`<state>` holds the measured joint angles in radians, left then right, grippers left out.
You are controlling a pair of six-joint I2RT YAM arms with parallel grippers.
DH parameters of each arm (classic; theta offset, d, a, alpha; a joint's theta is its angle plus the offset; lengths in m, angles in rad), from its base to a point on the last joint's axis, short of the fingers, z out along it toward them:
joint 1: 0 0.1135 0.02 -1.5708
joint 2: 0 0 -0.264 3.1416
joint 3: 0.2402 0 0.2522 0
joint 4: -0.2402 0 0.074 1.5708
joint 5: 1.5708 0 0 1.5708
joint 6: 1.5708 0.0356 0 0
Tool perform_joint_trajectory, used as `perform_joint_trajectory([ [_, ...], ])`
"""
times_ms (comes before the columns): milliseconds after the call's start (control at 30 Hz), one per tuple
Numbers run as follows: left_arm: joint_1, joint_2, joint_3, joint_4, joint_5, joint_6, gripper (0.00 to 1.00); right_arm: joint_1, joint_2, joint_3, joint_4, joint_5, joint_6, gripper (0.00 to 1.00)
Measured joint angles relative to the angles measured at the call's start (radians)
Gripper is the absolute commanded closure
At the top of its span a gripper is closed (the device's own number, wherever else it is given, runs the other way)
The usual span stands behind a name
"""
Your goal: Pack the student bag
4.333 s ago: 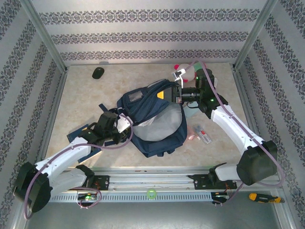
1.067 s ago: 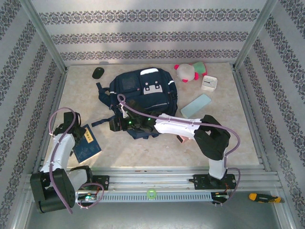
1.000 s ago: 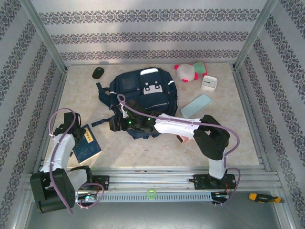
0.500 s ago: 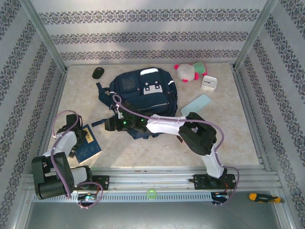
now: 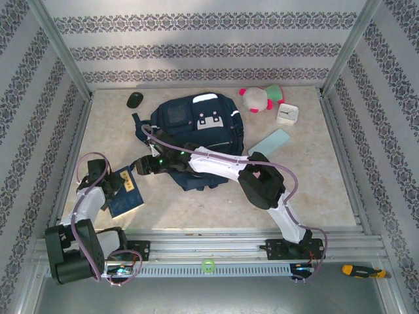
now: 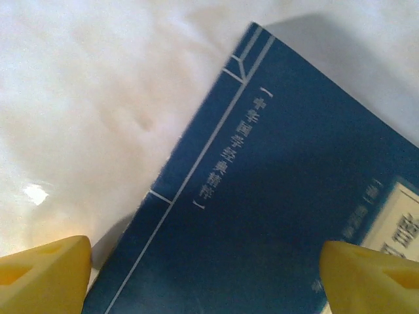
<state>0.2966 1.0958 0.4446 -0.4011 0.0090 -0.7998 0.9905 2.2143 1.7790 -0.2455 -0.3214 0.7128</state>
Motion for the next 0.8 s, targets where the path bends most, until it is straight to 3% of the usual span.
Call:
perform_joint_trajectory([
  [200, -0.010, -0.189, -0.038, -0.040, 0.179, -0.014, 0.12, 0.005, 0.054, 0.090, -0.162, 0.000, -0.067, 0.41],
  [367, -0.010, -0.246, -0.033, -0.102, 0.173, -0.012, 0.08, 0.009, 0.137, 0.227, -0.269, -0.003, -0.122, 0.42],
  [433, -0.010, -0.234, -0.033, -0.119, 0.170, -0.016, 0.11, 0.009, 0.173, 0.286, -0.309, -0.013, -0.145, 0.43],
  [567, -0.010, -0.182, -0.042, -0.105, 0.180, -0.032, 0.30, 0.009, 0.251, 0.404, -0.375, -0.034, -0.175, 0.44],
  [800, -0.010, -0.201, -0.076, -0.082, 0.188, -0.039, 0.29, 0.000, 0.349, 0.547, -0.468, -0.035, -0.220, 0.47],
])
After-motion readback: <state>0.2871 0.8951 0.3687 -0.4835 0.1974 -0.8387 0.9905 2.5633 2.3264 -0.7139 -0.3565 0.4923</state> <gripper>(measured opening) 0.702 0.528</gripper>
